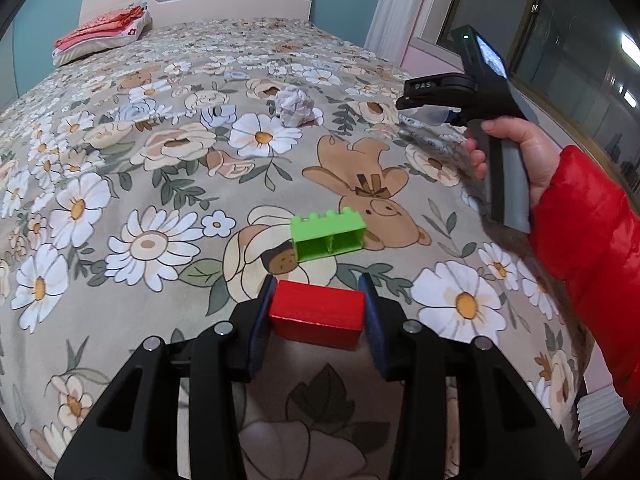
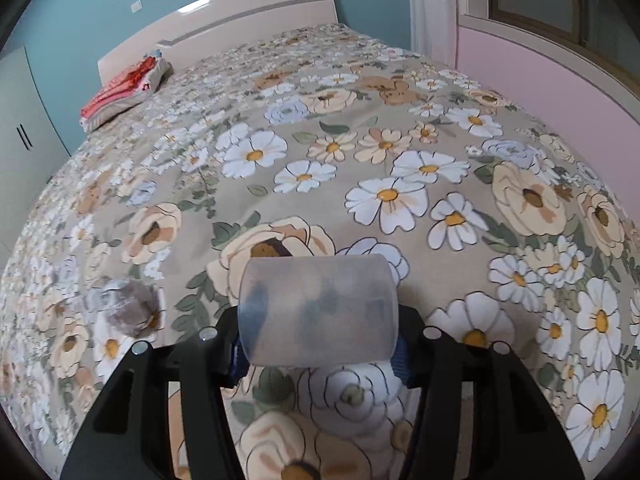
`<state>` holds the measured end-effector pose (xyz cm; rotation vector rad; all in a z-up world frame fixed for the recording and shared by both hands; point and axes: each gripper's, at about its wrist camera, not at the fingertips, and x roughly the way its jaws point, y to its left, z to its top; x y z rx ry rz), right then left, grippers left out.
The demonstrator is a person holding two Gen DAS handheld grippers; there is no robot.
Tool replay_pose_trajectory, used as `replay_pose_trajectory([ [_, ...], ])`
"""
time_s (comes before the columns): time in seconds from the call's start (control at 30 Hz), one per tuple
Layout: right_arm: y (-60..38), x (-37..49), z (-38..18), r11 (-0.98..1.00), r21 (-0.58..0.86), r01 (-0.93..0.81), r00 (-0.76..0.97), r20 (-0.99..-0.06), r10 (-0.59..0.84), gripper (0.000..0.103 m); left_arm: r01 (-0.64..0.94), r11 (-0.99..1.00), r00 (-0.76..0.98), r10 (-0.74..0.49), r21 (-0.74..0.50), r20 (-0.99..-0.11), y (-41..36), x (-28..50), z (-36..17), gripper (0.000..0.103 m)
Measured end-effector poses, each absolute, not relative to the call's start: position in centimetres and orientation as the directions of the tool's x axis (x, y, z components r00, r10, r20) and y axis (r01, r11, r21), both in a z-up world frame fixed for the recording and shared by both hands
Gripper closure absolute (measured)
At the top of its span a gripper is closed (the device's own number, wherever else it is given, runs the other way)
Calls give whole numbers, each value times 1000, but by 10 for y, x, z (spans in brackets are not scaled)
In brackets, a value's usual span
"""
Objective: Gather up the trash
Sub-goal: 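Carry the red block in the left tool while the right tool carries the clear cup to the bowl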
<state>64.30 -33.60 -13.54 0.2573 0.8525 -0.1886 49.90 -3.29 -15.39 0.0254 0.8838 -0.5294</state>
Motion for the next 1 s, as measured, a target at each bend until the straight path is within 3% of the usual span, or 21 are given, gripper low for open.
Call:
replay_pose_trajectory([
  [0.47,-330,563,-36,948,286,137,724,-682,101,47,432,889,597,-407,-151,-691,-24,444,-86,61],
  [1.0,-296,418,86,964,260,-47,806,-561,190,47,342,937,717,-307,-68,-627,-2,347,20,61],
])
